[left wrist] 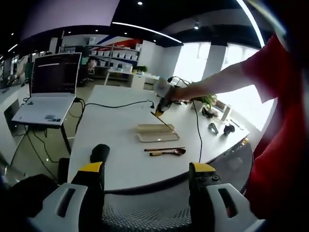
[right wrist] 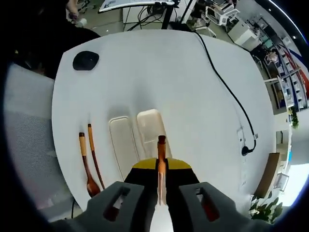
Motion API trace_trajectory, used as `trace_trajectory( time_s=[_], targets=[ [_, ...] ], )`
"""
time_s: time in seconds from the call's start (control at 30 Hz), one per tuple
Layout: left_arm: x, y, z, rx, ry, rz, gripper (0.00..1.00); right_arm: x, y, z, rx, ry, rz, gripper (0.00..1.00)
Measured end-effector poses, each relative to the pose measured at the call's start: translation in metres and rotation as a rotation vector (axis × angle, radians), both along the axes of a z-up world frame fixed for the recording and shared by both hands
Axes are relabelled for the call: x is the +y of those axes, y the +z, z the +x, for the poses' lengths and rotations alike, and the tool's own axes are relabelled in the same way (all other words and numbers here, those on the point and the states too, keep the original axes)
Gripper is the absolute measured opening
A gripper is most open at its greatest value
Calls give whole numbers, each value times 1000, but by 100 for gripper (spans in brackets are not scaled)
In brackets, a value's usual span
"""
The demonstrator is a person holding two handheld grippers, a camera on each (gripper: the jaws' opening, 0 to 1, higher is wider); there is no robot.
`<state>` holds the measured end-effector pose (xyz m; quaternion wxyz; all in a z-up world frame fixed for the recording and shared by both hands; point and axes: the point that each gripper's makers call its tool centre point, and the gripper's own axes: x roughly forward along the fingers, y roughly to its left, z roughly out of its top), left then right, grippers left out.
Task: Arrange the utensils inside the cutlery case until each visible utensil rests in its matching compartment.
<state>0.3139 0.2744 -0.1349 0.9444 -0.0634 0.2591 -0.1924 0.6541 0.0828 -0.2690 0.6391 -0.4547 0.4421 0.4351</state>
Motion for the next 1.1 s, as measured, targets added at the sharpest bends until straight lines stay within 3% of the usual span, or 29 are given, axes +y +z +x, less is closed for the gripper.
trace_trajectory(
  time_s=[0.2, 0.57, 0.83, 1.1],
  targets=[
    [0, 2, 4, 7, 4, -26, 73, 12, -16, 2, 36, 9, -18, 1],
    [2, -6, 5, 39, -10, -2, 73, 29, -54, 0, 94, 30, -55, 1],
    [3, -8, 9, 58, -19, 16, 73, 34, -64, -3, 128, 38, -57, 1],
    [8, -9, 11, 69, -14, 15, 73, 39, -71, -6, 146, 104, -86, 1]
  ],
)
